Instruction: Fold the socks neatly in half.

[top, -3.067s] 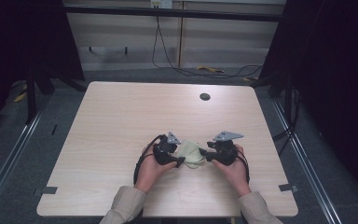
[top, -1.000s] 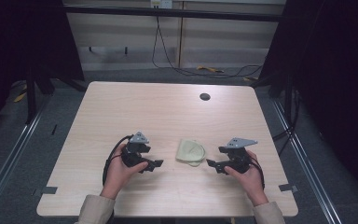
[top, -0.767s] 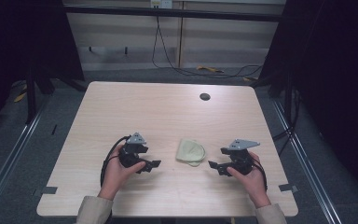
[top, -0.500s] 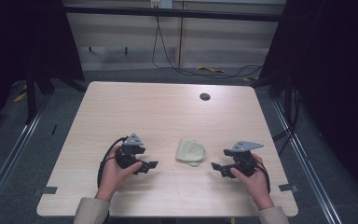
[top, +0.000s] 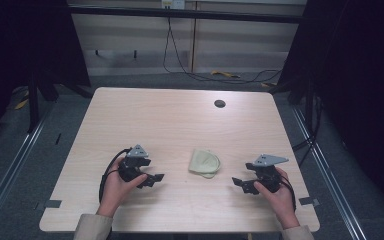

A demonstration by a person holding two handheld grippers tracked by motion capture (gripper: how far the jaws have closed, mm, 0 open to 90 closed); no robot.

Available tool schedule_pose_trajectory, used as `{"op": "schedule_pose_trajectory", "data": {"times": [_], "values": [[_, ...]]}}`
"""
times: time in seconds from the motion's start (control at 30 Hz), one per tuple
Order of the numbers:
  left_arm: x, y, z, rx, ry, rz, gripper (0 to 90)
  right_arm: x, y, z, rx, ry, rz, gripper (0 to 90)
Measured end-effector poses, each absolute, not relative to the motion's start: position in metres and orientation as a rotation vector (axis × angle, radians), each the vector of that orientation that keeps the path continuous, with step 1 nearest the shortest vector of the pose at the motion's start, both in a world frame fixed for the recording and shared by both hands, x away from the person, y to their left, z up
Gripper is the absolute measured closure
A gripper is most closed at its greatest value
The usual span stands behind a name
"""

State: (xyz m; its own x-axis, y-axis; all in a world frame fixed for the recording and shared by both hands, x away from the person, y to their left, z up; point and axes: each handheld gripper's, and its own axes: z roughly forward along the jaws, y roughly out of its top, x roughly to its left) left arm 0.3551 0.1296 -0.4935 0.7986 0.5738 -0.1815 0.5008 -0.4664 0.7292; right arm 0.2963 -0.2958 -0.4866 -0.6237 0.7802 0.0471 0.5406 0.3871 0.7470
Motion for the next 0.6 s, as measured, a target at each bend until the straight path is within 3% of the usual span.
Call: {"op": "schedule_pose_trajectory", "data": {"times": [0.6], "values": [[0.351, 0.158, -0.499, 2.159, 0.809, 0.149, 20.1, 0.283, -0.313, -0.489, 1.178, 2.328, 1.045, 18.7]]}}
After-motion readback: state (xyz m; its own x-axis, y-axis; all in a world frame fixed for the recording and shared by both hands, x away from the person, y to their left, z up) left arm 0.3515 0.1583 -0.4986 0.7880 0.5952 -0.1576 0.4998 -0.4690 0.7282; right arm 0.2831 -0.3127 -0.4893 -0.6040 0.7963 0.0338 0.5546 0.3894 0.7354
